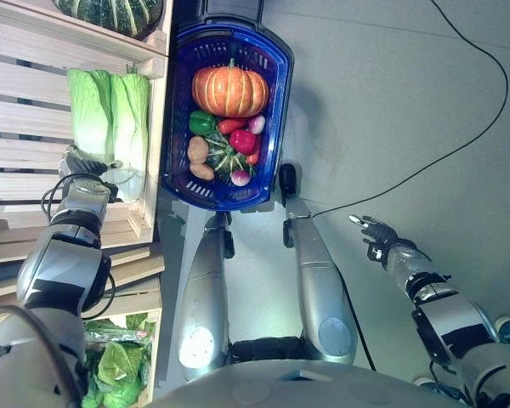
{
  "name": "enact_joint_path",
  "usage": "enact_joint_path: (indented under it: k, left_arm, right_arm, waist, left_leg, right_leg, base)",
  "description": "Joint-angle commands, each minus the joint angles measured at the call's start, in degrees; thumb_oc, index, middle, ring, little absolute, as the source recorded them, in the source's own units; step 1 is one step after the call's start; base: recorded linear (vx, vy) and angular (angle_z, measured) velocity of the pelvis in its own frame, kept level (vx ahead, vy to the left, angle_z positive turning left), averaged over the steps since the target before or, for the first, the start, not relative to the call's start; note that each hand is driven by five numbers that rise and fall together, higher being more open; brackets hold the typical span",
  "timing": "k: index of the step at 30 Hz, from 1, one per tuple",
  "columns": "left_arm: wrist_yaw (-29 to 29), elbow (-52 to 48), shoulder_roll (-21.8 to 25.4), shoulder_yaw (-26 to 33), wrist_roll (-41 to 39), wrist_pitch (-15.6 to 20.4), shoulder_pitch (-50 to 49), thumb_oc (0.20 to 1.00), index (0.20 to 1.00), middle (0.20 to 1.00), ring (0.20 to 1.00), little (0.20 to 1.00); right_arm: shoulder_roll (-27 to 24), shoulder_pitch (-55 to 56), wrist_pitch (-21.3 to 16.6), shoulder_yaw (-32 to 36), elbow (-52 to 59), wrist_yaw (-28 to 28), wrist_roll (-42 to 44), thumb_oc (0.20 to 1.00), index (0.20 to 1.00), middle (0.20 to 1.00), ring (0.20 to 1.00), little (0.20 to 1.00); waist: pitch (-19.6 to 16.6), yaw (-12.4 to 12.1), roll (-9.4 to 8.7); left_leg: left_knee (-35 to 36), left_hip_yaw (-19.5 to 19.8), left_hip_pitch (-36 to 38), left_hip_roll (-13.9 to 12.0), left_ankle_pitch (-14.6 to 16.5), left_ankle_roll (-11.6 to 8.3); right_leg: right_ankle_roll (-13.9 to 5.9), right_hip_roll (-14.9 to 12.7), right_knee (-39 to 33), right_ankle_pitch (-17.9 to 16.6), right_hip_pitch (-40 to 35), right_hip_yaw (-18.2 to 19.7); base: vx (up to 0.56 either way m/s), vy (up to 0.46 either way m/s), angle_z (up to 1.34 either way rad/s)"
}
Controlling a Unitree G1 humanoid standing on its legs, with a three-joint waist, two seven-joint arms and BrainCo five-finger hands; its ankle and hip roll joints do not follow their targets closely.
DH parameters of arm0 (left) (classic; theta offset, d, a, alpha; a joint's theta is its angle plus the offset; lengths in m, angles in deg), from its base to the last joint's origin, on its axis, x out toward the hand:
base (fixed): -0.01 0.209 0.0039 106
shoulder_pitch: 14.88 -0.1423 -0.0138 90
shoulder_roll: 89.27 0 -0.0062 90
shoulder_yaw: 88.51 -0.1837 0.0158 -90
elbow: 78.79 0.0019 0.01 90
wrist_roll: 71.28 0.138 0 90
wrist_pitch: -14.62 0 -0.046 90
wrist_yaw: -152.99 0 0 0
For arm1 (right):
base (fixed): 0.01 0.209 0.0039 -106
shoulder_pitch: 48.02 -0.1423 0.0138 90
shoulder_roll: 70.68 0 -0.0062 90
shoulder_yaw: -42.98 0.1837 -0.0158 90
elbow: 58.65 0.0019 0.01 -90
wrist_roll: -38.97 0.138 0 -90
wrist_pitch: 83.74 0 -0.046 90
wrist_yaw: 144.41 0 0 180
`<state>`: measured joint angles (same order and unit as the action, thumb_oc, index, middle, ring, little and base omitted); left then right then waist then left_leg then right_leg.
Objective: Pick up fruits and vegetables into the basket
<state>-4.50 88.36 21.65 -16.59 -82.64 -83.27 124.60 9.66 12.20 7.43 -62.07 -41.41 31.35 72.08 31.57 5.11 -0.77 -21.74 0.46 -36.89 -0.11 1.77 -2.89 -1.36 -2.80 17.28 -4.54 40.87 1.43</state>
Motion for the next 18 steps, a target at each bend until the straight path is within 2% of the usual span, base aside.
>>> enact_joint_path:
  k: [1,13,18]
  left_arm:
    - [1.8,4.5,1.5,3.0,-0.3,-1.6,-1.7,1.0,1.0,1.0,1.0,1.0]
    - [1.2,5.2,0.5,2.1,0.6,-1.6,-1.1,1.0,1.0,1.0,1.0,1.0]
    - [5.9,5.1,0.9,2.7,0.3,-0.2,-0.8,1.0,1.0,1.0,1.0,1.0]
  right_arm:
    - [-1.8,2.6,0.5,-2.7,-0.7,-0.1,0.9,1.0,1.0,1.0,1.0,1.0]
    - [-1.9,1.8,0.7,-3.1,-0.8,-0.3,1.4,1.0,1.0,1.0,1.0,1.0]
    - [-2.2,1.4,1.0,-3.3,-0.8,-0.4,1.9,1.0,1.0,1.0,1.0,1.0]
  waist:
    - [-1.8,-0.3,-0.96]
    - [-1.8,-0.4,-1.52]
    - [-1.8,-0.5,-1.81]
  left_leg:
    - [1.5,-0.4,-3.7,1.3,-2.5,0.33]
    - [1.5,-0.1,-4.9,1.4,-2.5,0.32]
    - [1.3,-0.1,-5.6,1.3,-2.5,0.19]
  right_leg:
    - [0.15,2.3,4.3,7.4,-1.0,-3.5]
    - [-0.03,2.4,4.5,7.2,0.4,-3.6]
    - [-0.06,2.5,4.7,7.1,1.2,-3.6]
  base:
    - [0.0,0.0,0.0]
    - [0.0,0.0,0.0]
    - [0.0,0.0,0.0]
